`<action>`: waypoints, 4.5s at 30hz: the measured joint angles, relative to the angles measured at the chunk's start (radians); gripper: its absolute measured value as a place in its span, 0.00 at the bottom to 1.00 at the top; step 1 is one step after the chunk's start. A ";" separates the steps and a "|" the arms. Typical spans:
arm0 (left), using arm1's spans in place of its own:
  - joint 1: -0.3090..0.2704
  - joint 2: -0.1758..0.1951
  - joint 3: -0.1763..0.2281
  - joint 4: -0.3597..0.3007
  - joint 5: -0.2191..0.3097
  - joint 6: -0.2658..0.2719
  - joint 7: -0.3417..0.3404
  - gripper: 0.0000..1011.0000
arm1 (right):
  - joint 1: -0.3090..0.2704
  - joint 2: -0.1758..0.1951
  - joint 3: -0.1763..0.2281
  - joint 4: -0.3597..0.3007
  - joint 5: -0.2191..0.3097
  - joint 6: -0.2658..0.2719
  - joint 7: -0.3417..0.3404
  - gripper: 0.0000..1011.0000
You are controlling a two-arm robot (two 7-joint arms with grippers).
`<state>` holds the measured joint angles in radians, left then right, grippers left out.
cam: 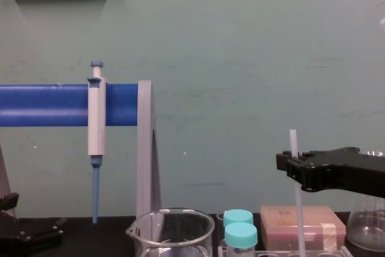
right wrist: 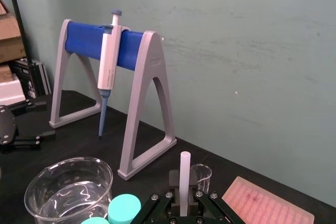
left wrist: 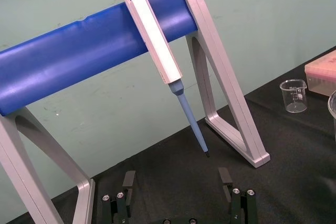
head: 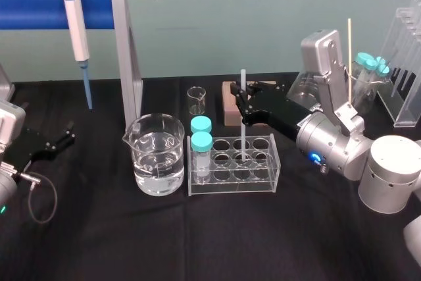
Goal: Pick up the stirring rod with one hand, then place it down.
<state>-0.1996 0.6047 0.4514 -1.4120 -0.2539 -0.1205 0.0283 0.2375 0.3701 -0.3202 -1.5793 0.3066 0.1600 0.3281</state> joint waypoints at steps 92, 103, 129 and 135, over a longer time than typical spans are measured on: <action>0.000 0.000 0.000 0.000 0.000 0.000 0.000 0.99 | 0.000 -0.003 0.004 0.008 0.006 0.019 -0.005 0.99; 0.000 0.000 0.000 0.000 0.000 0.000 0.000 0.99 | -0.107 -0.002 0.111 -0.111 -0.009 0.029 -0.118 0.99; 0.000 0.000 0.000 0.000 0.000 0.000 0.000 0.99 | -0.217 -0.018 0.192 -0.167 -0.044 0.133 -0.171 0.99; 0.000 0.000 0.000 0.000 0.000 0.000 0.000 0.99 | -0.217 -0.018 0.192 -0.168 -0.042 0.132 -0.172 0.99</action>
<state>-0.1995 0.6047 0.4514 -1.4120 -0.2539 -0.1205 0.0283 0.0200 0.3523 -0.1282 -1.7476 0.2642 0.2924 0.1558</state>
